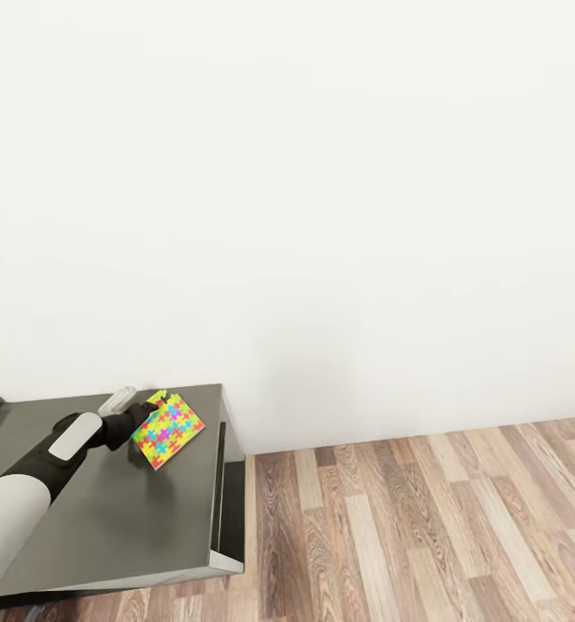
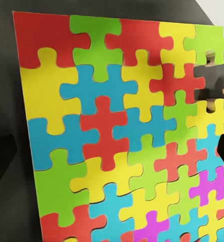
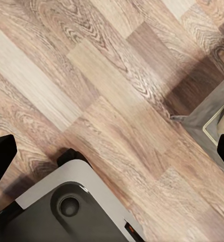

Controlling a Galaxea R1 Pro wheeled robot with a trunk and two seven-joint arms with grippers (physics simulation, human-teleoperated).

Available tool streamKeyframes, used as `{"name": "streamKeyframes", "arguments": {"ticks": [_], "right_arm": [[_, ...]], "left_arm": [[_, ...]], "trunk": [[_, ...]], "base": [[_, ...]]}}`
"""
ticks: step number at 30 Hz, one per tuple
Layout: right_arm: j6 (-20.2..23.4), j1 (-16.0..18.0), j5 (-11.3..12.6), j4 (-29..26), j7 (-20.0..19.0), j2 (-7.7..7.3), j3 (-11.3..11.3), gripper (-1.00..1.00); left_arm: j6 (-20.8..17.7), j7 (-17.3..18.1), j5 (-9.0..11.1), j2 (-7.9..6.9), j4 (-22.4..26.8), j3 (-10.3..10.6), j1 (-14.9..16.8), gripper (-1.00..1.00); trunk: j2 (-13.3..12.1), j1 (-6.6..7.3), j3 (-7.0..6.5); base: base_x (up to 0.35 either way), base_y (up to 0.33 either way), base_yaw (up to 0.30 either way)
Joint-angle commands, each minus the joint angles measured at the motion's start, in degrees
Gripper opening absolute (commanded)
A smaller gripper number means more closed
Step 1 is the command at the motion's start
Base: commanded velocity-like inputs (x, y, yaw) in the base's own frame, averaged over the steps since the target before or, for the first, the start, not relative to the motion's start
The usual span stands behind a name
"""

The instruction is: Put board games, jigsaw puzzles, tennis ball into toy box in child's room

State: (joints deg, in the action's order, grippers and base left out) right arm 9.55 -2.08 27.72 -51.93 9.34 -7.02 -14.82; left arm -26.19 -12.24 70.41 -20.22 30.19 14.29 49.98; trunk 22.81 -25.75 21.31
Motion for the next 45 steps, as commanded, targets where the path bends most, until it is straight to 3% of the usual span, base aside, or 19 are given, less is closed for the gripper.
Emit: {"name": "streamKeyframes", "arguments": {"ticks": [1, 45], "right_arm": [[0.3, 0.0, 0.4, -0.2, 0.3, -0.01, 0.1, 1.0], [0.3, 0.0, 0.6, -0.2, 0.3, -0.03, 0.0, 1.0]], "left_arm": [[0.0, -0.5, 0.6, -0.08, 0.1, 0.4, 0.0, 1.0], [0.0, -0.5, 0.6, -0.08, 0.2, 0.4, 0.0, 1.0]], "trunk": [[0.1, -0.04, 0.09], [0.1, -0.04, -0.06]], "base": [[-0.005, -0.001, -0.001], [0.0, -0.009, -0.009]]}}
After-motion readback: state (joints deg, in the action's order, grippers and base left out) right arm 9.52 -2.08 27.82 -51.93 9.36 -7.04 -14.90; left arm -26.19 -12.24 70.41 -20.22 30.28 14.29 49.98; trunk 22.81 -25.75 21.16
